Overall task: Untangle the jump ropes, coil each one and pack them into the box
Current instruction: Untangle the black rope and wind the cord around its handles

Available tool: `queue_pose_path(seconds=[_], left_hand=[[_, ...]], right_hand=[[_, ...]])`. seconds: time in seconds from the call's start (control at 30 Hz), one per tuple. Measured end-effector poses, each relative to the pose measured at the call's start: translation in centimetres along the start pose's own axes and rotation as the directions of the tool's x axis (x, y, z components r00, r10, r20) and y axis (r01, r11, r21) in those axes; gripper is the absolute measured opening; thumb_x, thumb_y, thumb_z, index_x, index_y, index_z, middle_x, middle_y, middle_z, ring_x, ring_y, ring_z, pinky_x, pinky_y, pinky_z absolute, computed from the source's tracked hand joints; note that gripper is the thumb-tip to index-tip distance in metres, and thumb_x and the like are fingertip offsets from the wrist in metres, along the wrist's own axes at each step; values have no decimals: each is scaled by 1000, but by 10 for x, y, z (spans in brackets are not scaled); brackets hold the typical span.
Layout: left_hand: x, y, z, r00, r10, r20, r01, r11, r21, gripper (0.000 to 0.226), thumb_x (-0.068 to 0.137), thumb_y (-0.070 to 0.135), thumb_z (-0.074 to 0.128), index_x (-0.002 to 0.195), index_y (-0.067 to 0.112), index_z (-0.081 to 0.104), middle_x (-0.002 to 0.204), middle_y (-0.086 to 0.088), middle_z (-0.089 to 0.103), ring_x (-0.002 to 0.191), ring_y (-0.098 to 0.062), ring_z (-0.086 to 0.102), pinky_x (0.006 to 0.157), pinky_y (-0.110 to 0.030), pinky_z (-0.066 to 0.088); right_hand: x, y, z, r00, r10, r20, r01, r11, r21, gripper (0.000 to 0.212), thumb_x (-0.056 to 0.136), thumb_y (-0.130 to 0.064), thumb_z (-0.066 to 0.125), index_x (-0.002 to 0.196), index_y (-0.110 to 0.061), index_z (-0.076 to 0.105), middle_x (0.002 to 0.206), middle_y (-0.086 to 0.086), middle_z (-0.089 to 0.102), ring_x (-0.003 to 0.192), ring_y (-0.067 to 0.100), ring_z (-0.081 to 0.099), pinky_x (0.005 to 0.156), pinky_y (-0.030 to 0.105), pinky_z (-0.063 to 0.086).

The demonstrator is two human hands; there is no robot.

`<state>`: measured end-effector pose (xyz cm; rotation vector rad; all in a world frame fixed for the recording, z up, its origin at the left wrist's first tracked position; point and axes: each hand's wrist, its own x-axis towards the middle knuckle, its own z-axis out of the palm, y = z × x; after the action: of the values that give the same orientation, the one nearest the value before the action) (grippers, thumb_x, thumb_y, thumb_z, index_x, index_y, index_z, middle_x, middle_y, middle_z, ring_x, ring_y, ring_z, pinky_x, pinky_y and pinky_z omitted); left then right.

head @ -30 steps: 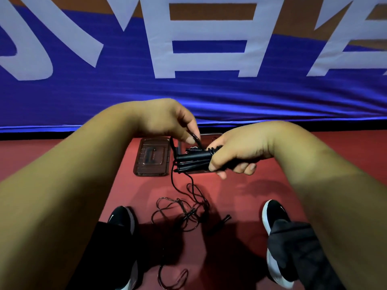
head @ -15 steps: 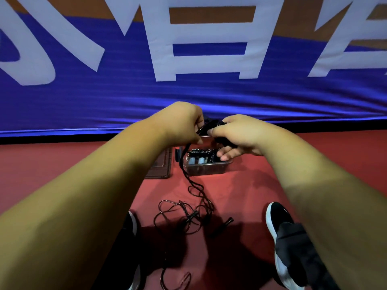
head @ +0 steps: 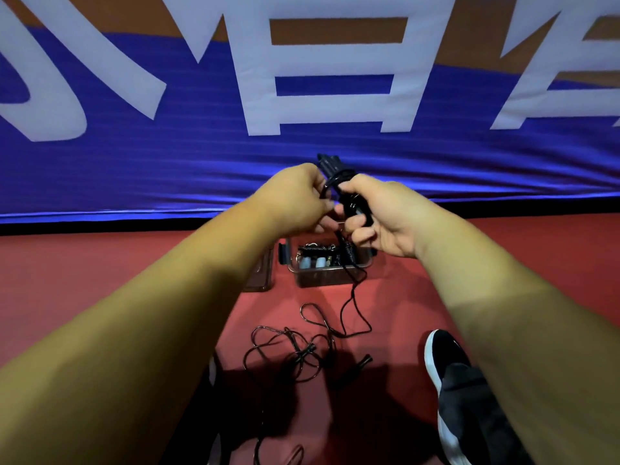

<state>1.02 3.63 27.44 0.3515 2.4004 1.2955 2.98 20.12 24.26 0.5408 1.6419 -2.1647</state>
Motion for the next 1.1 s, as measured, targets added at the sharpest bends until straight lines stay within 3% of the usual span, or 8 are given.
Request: queue_pose_path(seconds=[0.13,0.3,0.4,0.6,0.7,0.8,0.97,1.1], left_hand=[[-4,-2,-14,992,30,122,-31,999,9,15,98,-3,66,110,4,60,92,-18,74,87,-26,79,80,-43,64],[0,-6,-18,989,149,11,-138,881,452,19,83,17,76,92,26,62,82,3,71,74,-19,67,71,-37,54],[1,-9,-16,986,165,3,-149,879,452,22,81,19,77,90,29,60,80,5,70,73,-16,67,68,-34,53],[-1,-8,-18,987,125,101,-148,950,275,28,84,16,86,94,15,60,87,-11,74,66,-20,74,61,-39,65],[-1,-7,-20,984,157,90,-179,920,348,30,83,22,88,90,19,59,86,-7,70,60,-13,69,53,-33,61],[2,-9,-18,986,158,62,-168,866,470,31,81,32,88,87,24,59,82,2,71,67,-17,71,64,-42,62],[3,-12,-23,983,96,159,-149,919,365,32,81,27,90,94,19,62,70,5,70,56,-6,64,52,-20,50],[0,-19,-29,963,52,264,-134,944,302,6,93,27,79,96,23,76,82,1,77,69,-4,67,70,-22,56]], right_hand=[[-6,-6,-12,997,27,68,-31,998,61,24,97,-30,60,116,-17,53,83,2,58,53,8,32,41,19,22],[-10,-4,-10,996,-16,86,14,1000,19,41,95,-58,69,112,-23,58,82,2,58,55,9,30,42,19,22],[-8,-3,-9,997,-44,57,44,999,17,43,96,-60,69,114,-22,60,81,3,59,55,11,32,43,20,23],[-8,-4,-7,997,-75,32,74,997,36,32,98,-48,67,108,-18,61,82,5,60,53,13,34,41,22,25],[-8,-3,-8,996,-88,13,87,996,27,30,97,-47,68,105,-18,63,81,6,61,52,13,34,42,22,24],[-8,-1,-7,996,-92,16,92,996,9,40,92,-55,75,107,-19,65,84,6,61,54,12,34,42,23,26],[-7,4,-8,997,-64,48,64,998,19,50,87,-62,79,111,-20,64,86,4,60,55,12,34,41,22,27],[-6,8,-9,998,-37,52,35,998,45,37,94,-52,72,107,-18,60,82,4,60,53,12,32,40,22,24]])
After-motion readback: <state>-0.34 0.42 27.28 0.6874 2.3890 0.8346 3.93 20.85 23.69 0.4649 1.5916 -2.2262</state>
